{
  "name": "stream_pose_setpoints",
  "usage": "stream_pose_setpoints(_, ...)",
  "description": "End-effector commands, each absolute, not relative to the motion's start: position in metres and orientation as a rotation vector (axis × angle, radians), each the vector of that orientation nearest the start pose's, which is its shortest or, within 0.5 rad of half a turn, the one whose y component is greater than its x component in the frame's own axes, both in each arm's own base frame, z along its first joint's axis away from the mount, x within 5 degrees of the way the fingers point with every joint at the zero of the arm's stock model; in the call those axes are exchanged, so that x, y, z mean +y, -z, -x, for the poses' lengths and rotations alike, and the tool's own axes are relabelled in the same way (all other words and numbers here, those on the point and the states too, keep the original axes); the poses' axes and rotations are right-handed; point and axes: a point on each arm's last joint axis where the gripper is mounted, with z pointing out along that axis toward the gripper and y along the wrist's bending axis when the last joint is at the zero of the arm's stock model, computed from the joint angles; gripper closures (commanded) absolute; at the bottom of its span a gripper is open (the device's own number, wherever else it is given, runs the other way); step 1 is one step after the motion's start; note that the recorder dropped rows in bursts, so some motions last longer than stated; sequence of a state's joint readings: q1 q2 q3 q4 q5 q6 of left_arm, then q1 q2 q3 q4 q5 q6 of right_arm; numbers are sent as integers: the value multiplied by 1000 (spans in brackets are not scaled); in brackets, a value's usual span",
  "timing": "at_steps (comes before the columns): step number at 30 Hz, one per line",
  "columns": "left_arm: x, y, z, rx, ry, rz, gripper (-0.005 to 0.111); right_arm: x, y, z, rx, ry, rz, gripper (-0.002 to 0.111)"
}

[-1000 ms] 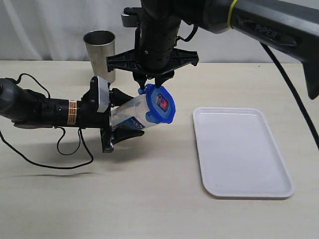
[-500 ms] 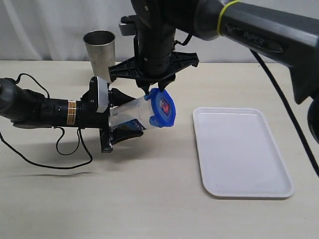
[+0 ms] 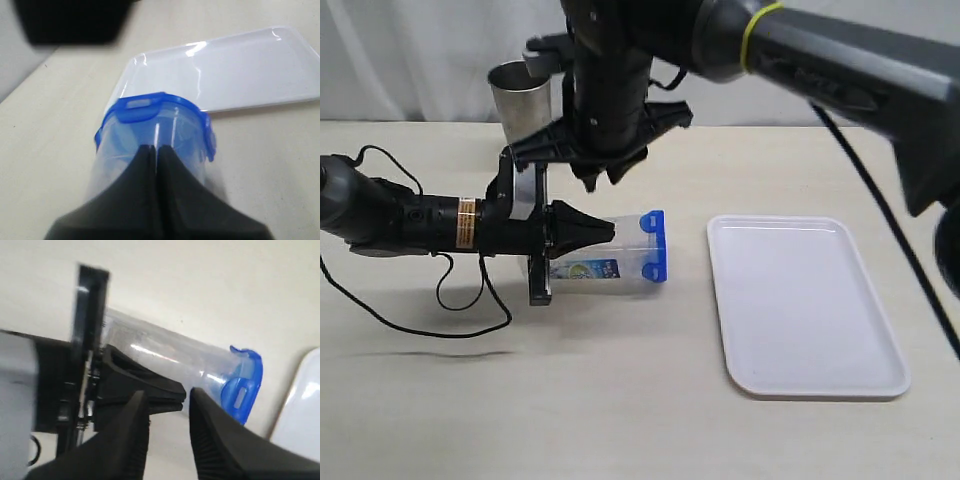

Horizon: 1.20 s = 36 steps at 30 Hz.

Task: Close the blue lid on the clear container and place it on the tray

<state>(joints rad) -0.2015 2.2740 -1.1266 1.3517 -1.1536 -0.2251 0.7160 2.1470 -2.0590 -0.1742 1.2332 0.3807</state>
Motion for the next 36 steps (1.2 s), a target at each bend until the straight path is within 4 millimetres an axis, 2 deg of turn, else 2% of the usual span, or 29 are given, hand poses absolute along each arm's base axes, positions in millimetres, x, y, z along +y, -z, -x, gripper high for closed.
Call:
stream_pose_setpoints(1, -159, -81, -364, 1355, 790, -1372, 107, 277, -332, -352, 2568, -54, 543, 81)
stream_pose_setpoints(4, -158, -93, -367, 1394, 766, -1356, 107, 253, -356, -354, 2551, -146, 521, 78)
stream_pose_setpoints(6, -157, -106, -370, 1452, 743, -1329, 106, 236, -366, -357, 2545, -169, 503, 73)
stream_pose_setpoints(7, -156, -113, -370, 1456, 733, -1342, 102, 231, -366, -357, 2546, -157, 502, 73)
stream_pose_setpoints(9, -155, -122, -366, 1422, 686, -1456, 82, 214, -364, -358, 2562, -117, 509, 72)
stream_pose_setpoints(10, -154, -125, -366, 1428, 652, -1476, 66, 205, -362, -357, 2575, -99, 509, 72)
stream_pose_setpoints(12, -155, -123, -369, 1509, 585, -1474, 42, 185, -361, -354, 2600, -80, 502, 73)
stream_pose_setpoints(13, -157, -120, -370, 1552, 552, -1473, 40, 180, -360, -354, 2613, -87, 499, 73)
stream_pose_setpoints(17, -169, -109, -373, 1734, 289, -1490, 39, 159, -364, -353, 2566, -197, 493, 73)
stream_pose_setpoints(22, -189, -107, -365, 1763, 55, -1601, 39, 137, -371, -346, 2428, -276, 448, 73)
stream_pose_setpoints(26, -206, -107, -358, 1713, 8, -1673, 39, 128, -367, -334, 2369, -299, 484, 73)
stream_pose_setpoints(29, -214, -110, -357, 1739, -9, -1642, 39, 124, -365, -328, 2346, -321, 458, 73)
stream_pose_setpoints(33, -217, -110, -355, 1760, 13, -1626, 39, 128, -361, -324, 2334, -374, 503, 73)
stream_pose_setpoints(36, -215, -111, -358, 1763, -33, -1622, 39, 129, -362, -323, 2327, -392, 518, 73)
